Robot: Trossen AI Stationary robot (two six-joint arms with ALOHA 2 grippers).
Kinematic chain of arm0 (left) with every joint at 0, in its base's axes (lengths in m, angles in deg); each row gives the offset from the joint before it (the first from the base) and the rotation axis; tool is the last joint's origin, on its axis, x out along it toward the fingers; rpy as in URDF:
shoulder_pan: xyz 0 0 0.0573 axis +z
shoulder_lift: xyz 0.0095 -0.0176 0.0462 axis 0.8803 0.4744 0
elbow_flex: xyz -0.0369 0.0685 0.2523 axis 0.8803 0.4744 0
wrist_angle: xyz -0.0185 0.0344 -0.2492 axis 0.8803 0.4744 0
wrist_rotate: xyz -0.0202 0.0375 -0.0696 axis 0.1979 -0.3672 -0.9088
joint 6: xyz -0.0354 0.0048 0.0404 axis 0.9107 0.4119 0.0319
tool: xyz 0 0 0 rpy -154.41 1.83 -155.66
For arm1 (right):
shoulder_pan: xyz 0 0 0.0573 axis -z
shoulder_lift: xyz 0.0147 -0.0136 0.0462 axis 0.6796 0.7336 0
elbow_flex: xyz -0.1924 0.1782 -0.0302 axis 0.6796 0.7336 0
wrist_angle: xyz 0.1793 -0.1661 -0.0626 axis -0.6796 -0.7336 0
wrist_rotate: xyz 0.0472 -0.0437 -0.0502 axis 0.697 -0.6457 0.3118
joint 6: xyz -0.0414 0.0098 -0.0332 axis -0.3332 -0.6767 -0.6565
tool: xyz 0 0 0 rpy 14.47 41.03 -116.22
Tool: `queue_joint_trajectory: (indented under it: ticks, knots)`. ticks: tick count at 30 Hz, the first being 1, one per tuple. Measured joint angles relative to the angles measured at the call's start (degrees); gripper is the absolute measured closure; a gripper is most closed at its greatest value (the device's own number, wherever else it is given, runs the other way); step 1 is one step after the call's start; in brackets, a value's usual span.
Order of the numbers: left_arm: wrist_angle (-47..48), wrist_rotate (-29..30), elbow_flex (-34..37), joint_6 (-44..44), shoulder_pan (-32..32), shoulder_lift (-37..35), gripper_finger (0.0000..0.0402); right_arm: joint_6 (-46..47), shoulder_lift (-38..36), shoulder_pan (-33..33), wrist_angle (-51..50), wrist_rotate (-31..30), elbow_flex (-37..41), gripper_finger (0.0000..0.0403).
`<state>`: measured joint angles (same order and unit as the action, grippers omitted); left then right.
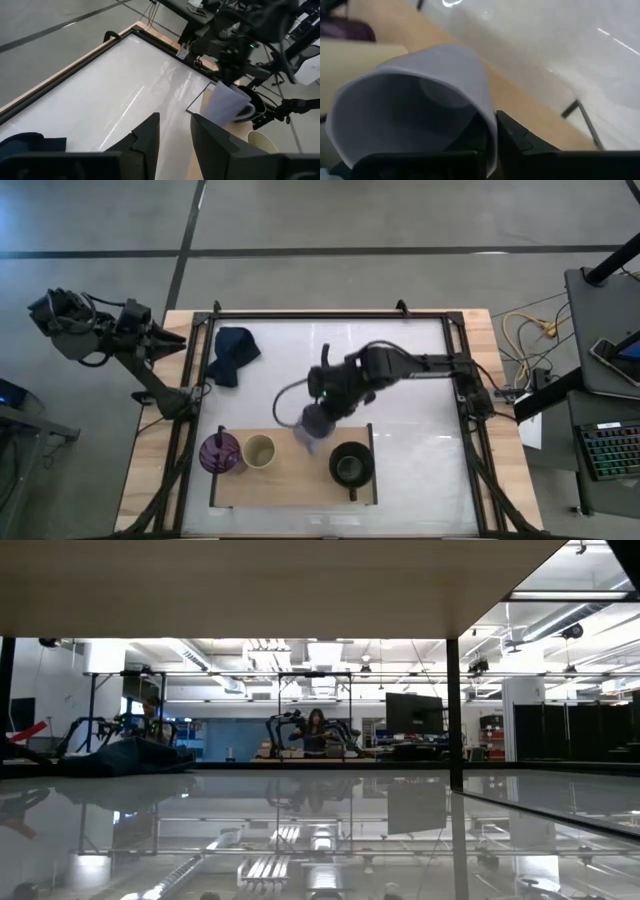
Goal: Stack small to large cups/mugs on shelf
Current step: Put the gray mug on the shelf
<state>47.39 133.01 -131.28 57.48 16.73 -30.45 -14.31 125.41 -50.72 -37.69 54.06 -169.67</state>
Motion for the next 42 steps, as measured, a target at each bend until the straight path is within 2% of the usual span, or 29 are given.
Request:
queue_joint_trajectory:
  ticks: [11, 19, 29, 34, 42]
  knots:
    - [-0.04, 0.02, 0.07, 0.15, -0.02, 3.76, 0.0306, -2.35, -0.25, -5.55, -0.01, -2.69, 0.00, 0.0390]
    - [-0.04, 0.04, 0.07, 2.11, -0.02, 5.64, 0.0306, -10.04, -0.31, -6.09, 5.21, -4.46, 0.00, 0.0390]
    - [-0.44, -1.32, -0.83, 2.86, 0.00, 5.85, 0.0308, -13.95, -0.01, -5.98, 7.55, -1.16, 0.00, 0.0390]
    - [-5.11, -1.31, -2.63, -2.12, 0.00, 7.11, 0.0329, -14.12, 0.02, -5.51, 7.57, -1.17, 0.00, 0.0390]
    - [-12.08, -2.72, -2.69, -10.89, 1.15, 13.48, 0.0372, -15.44, 0.22, -4.34, 7.64, 0.14, 0.00, 0.0386]
